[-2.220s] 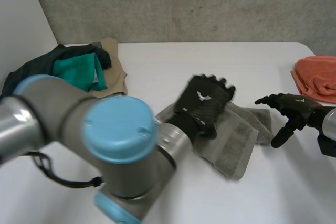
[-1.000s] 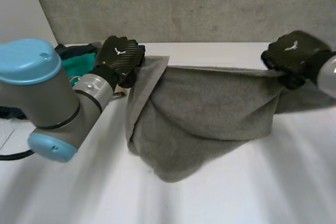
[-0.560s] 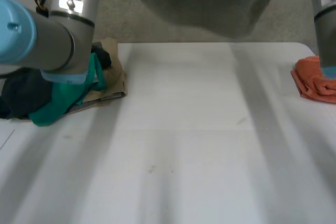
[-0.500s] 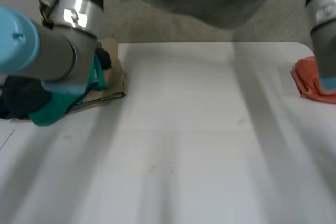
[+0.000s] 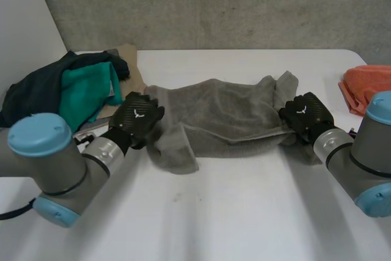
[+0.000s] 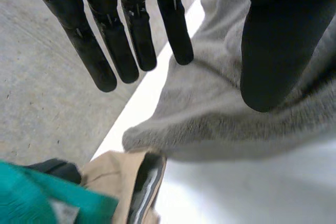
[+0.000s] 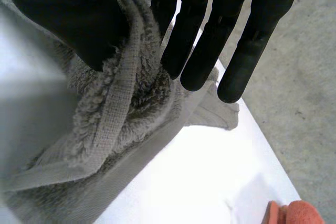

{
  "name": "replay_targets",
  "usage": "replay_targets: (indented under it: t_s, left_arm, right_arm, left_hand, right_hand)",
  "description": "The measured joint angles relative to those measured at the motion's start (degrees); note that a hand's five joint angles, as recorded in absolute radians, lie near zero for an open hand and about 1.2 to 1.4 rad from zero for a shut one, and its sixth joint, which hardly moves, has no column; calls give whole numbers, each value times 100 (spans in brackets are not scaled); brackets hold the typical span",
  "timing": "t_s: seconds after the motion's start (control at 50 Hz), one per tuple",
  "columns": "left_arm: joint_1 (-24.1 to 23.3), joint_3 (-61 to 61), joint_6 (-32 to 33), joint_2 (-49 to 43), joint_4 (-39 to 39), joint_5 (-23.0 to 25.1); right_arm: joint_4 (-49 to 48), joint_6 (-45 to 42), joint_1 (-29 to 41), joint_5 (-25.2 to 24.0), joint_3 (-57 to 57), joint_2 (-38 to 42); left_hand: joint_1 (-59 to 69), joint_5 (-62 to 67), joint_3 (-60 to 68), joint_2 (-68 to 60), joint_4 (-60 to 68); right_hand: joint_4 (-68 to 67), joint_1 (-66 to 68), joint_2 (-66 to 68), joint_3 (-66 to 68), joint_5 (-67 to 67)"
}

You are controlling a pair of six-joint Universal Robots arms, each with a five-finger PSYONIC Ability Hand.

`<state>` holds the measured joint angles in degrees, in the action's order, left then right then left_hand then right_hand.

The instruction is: Fold the laundry.

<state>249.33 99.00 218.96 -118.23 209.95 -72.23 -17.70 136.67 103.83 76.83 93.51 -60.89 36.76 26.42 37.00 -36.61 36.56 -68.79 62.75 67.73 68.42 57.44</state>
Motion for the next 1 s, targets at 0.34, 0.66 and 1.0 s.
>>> replay_targets:
  t_s: [0.34,0.66,1.0]
  left_arm:
    - [-848,-279,-2029,1347,-1610,-698]
    - [-2494,-2710,-3385,-1475,-1453,-3946]
    - [-2375,-2944,-2752,-2130,-657,-4441]
  right_arm:
    - [191,263,57,21,479,-375]
    - [470,966,34,1,556,-569]
    - [460,891,44,-26,605,-570]
  left_hand:
    - [-582,-683,-614,619,-663]
    - [-582,-699,-614,625,-684]
    - [-1269,-1433,-1386,1356,-1411]
  right_hand:
    - [0,0,0,0,-1]
    - [0,0,0,0,0]
    - [0,0,0,0,0]
